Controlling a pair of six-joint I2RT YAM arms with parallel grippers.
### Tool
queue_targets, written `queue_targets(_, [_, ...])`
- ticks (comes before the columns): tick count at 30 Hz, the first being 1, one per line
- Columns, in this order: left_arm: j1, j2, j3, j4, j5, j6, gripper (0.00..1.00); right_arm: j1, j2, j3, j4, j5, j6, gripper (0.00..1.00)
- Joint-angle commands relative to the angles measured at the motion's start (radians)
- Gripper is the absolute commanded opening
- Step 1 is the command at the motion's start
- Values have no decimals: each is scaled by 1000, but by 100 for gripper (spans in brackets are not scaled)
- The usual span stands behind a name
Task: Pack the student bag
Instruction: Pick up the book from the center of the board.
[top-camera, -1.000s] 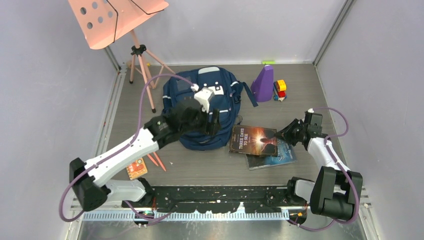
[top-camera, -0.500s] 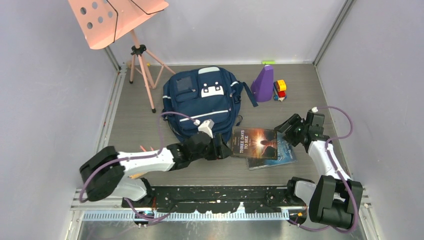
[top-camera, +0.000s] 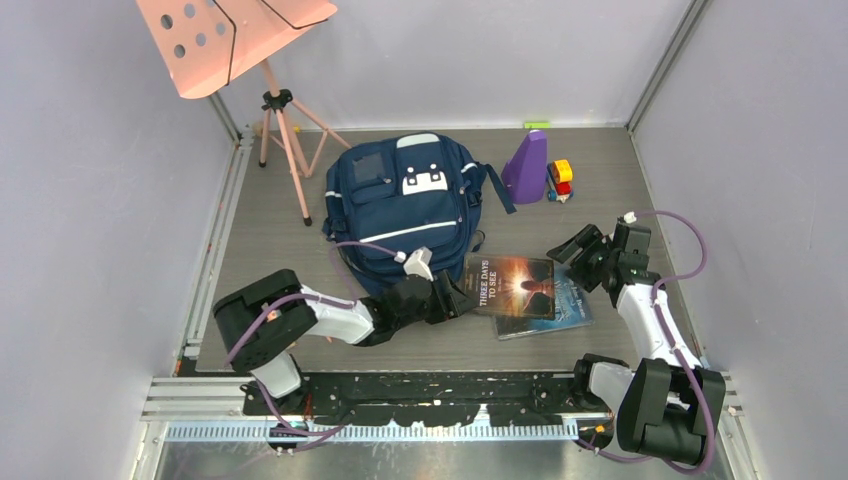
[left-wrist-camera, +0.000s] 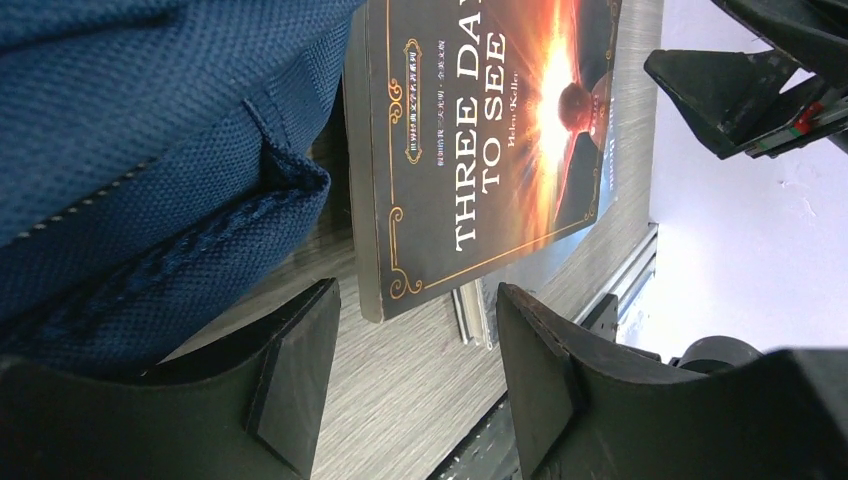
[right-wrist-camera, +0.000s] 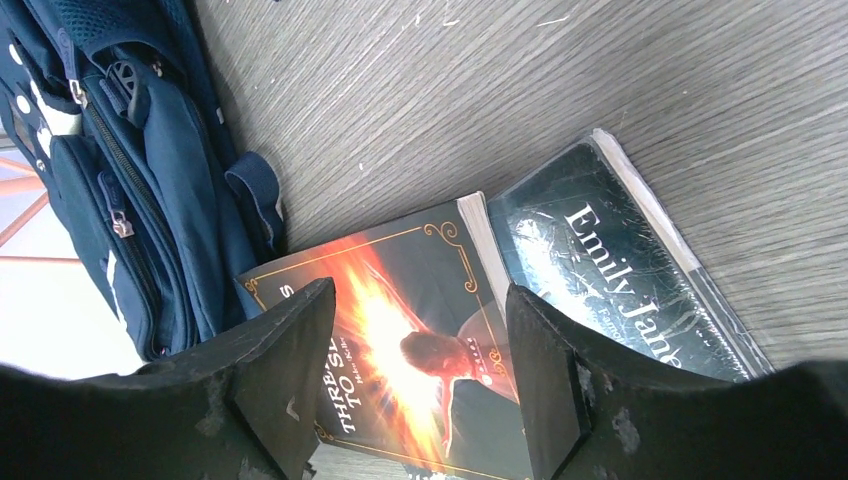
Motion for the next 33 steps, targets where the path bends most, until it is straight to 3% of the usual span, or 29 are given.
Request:
queue_targets(1, [-8, 61, 15, 121, -21, -51, 61, 1, -29, 48, 24, -24, 5, 69])
queue_targets(4, [-13, 109, -2, 247, -14, -68, 61, 1, -29, 50, 27, -29, 11, 69])
queue_targets(8, [-20, 158, 3, 286, -12, -100, 60, 1, -30, 50, 27, -31, 14, 69])
queue_targets(13, [-42, 196, 1, 419, -54, -79, 53, 0, -37, 57, 23, -31, 14, 69])
queue_targets(22, [-61, 84, -12, 440, -88, 21, 5, 1, -53, 76, 10, -39, 14, 69])
queue_targets(24, [-61, 43, -7, 426, -70, 49, 0, 1, -73, 86, 9, -47, 5, 69])
queue_targets(27, [-56, -61, 48, 287, 11, 163, 0, 1, -101, 111, 19, -74, -20, 70])
queue_targets(33, [-23, -284, 291, -304, 151, 485, 0, 15, -145, 141, 162, -201, -76, 86])
